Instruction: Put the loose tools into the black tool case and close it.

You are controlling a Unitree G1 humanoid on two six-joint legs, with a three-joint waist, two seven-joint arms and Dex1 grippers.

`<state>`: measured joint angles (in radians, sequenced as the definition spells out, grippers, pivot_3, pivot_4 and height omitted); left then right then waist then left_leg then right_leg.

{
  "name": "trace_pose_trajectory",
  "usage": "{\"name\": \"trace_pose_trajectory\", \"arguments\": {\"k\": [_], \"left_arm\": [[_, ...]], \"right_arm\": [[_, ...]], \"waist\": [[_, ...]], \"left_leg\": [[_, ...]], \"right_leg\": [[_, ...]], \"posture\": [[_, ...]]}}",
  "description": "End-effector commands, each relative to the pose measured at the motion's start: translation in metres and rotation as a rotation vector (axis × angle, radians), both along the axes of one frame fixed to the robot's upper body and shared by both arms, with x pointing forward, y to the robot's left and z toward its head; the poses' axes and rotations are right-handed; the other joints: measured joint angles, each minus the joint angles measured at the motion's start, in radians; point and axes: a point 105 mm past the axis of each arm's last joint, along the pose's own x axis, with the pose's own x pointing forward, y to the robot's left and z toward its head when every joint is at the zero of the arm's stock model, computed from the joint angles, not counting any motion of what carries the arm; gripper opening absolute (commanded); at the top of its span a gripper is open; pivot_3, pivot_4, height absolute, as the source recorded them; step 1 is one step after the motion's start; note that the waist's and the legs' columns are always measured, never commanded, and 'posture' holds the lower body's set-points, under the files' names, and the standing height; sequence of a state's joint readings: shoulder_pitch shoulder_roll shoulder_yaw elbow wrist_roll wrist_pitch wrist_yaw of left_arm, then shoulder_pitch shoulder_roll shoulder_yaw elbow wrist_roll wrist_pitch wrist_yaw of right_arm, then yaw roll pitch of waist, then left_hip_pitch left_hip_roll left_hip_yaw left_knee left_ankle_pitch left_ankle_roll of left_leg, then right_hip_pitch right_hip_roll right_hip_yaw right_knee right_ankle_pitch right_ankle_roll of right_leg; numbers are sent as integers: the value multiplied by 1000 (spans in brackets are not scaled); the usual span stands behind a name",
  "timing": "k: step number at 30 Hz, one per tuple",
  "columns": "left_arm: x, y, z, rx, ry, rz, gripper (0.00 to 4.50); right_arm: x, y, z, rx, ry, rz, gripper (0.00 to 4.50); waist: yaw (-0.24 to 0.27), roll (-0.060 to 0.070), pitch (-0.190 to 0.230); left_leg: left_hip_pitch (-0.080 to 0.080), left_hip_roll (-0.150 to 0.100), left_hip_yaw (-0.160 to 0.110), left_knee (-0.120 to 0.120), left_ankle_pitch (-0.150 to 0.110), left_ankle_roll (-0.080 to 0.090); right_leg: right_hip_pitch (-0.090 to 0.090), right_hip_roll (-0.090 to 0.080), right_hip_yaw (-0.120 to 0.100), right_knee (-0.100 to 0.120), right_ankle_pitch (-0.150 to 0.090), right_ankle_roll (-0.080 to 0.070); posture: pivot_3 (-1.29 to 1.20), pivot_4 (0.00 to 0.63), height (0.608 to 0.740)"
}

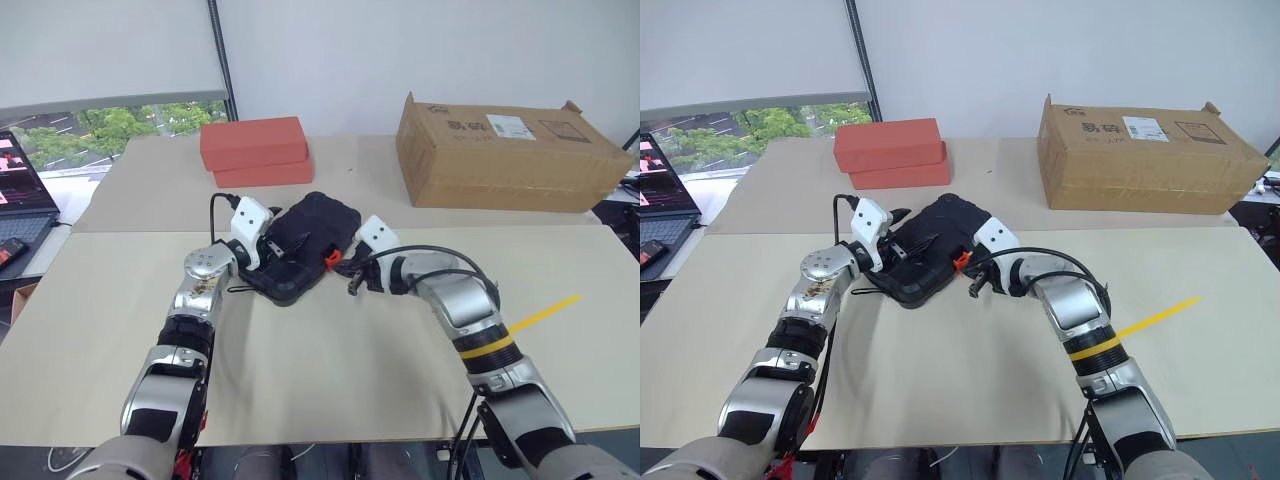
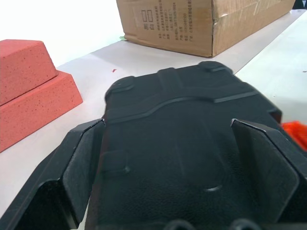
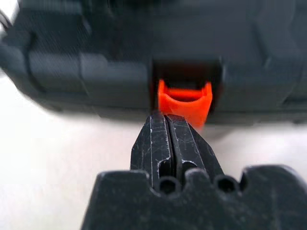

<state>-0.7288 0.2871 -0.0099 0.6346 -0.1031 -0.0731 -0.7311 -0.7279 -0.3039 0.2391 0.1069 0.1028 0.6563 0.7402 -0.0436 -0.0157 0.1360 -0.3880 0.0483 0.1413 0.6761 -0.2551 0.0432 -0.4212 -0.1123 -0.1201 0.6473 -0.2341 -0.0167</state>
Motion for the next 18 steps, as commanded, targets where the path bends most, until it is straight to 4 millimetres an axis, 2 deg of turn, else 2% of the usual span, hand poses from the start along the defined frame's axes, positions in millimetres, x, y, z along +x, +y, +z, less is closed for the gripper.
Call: {"name": "trace_pose_trajectory", "arguments": {"k": [1,7,12,16,18], "left_arm": [[-14,-17,-47,46,162,-66,4500],[-16,-17,-49,49,169,-68,4500],[-16,-11,-45,31,160,-60,4500],[-17,1,-29,-38,114,-52,4500],[-18,6,-23,-61,98,-51,4500]], "right_arm": [[0,11,32,56,-114,34,17],[0,9,34,61,-125,34,17],[-4,-4,41,90,-160,42,17],[-11,-37,32,122,-221,20,17],[-14,-47,30,155,-227,9,17]], "waist": [[6,0,0],[27,1,-1],[29,1,-1],[29,1,-1],[27,1,-1]], "left_leg": [[0,0,0,0,0,0],[-2,-3,1,0,1,-3],[-2,-2,1,0,1,-3],[-2,-2,1,-1,0,-3],[-2,-2,1,-1,0,-3]], "right_leg": [[0,0,0,0,0,0],[0,-2,0,-3,-1,1],[0,-2,0,-3,-1,1],[1,-2,0,-5,-1,2],[0,-1,0,-6,-1,2]], "posture": [[0,150,711],[0,150,711],[0,150,711],[0,150,711],[0,150,711]]}}
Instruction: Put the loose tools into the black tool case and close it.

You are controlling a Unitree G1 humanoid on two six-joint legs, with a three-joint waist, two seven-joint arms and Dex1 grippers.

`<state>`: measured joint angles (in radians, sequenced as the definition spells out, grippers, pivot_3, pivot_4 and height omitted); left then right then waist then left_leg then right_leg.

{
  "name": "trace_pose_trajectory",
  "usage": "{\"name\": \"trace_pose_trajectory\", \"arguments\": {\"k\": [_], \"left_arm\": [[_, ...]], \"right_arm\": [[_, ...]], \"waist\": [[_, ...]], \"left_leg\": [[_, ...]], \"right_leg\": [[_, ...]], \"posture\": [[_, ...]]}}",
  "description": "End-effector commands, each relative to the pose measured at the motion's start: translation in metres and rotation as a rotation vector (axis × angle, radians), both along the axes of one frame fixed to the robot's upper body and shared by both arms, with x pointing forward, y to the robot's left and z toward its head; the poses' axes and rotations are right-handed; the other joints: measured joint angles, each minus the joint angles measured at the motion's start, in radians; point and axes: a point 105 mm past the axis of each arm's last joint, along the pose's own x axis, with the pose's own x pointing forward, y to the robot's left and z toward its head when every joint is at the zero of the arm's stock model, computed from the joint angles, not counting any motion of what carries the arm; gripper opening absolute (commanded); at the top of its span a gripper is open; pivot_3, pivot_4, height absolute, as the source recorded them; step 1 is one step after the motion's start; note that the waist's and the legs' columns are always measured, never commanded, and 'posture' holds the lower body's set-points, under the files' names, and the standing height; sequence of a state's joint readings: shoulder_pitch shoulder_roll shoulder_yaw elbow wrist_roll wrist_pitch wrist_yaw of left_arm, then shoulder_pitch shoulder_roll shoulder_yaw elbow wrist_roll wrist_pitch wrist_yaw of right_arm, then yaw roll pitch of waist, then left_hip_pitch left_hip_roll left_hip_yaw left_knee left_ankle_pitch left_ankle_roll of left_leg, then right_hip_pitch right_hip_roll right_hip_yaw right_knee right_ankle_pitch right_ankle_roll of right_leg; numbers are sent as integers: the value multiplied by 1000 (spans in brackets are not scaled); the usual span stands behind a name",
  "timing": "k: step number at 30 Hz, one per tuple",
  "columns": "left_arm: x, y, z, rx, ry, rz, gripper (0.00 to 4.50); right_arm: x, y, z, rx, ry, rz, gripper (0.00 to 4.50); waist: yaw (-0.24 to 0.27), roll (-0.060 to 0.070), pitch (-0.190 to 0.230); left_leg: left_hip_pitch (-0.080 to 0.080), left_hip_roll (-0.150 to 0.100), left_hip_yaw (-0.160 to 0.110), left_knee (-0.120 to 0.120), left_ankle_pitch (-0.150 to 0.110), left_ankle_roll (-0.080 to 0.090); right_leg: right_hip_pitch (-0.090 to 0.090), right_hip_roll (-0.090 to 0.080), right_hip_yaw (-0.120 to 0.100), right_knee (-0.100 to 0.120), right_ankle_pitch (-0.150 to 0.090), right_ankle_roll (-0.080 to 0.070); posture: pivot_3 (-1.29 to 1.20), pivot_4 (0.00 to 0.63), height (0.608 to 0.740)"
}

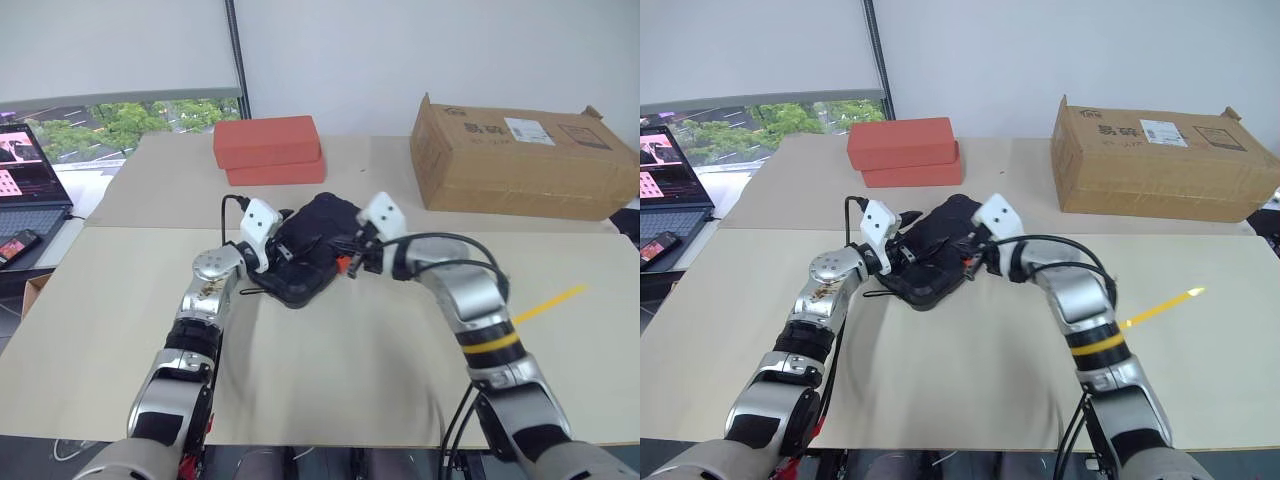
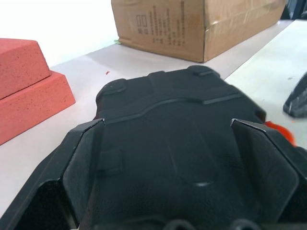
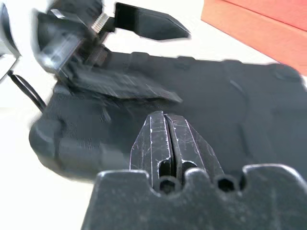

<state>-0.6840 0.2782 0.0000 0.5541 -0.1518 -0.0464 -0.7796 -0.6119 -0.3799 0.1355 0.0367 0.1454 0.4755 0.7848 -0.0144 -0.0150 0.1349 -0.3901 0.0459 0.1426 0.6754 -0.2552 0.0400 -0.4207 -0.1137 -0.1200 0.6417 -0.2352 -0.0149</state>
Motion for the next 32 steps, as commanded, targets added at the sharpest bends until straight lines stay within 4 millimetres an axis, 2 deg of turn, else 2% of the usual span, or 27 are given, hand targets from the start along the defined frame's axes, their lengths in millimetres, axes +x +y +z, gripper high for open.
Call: {"name": "trace_pose_trajectory", "arguments": {"k": [1,3,6,10,15,17,24,27,32], "left_arm": [[-10,12,-22,-20,88,-7,4500],[-17,17,-16,-40,67,-25,4500],[-32,29,-11,-69,53,-35,4500],[-58,47,-15,-87,76,-11,4500],[-96,78,-42,-21,153,61,4500],[-106,88,-49,1,178,84,4500],[-135,120,-69,76,240,158,4500],[-136,122,-71,86,255,160,4500],[-134,116,-72,102,253,142,4500]], "right_arm": [[-8,-19,18,102,-102,5,17],[-14,-32,15,142,-100,2,17],[-21,-58,3,147,-97,-35,812],[-34,-85,-15,141,-71,-55,2204],[-50,-116,-33,132,-48,-86,3965],[-56,-126,-38,140,-37,-90,4448],[-73,-160,-58,129,-16,-158,4448],[-73,-168,-60,125,-26,-188,4448],[-73,-171,-64,121,-16,-187,4448]], "waist": [[-5,0,0],[-12,0,0],[-11,0,0],[-4,-1,1],[0,0,1],[3,1,2],[15,1,5],[17,2,5],[18,2,5]], "left_leg": [[0,0,0,0,0,0],[1,1,1,0,1,-1],[1,2,0,-1,0,-1],[1,2,0,-1,0,-1],[2,3,0,-2,-3,4],[2,3,-1,-2,-4,4],[0,4,-2,-2,-4,5],[0,4,-2,-2,-4,5],[0,4,-2,-2,-4,5]], "right_leg": [[0,0,0,0,0,0],[-1,0,1,1,0,0],[-1,2,1,1,0,0],[-1,1,1,0,0,0],[0,0,2,0,-1,2],[0,0,2,1,-3,4],[-2,-3,1,-1,-4,4],[-2,-3,1,-1,-3,3],[-2,-3,1,-1,-3,3]], "posture": [[0,150,711],[0,150,711],[0,150,711],[0,150,711],[0,150,711],[0,150,711],[0,150,711],[0,150,711],[0,150,711]]}}
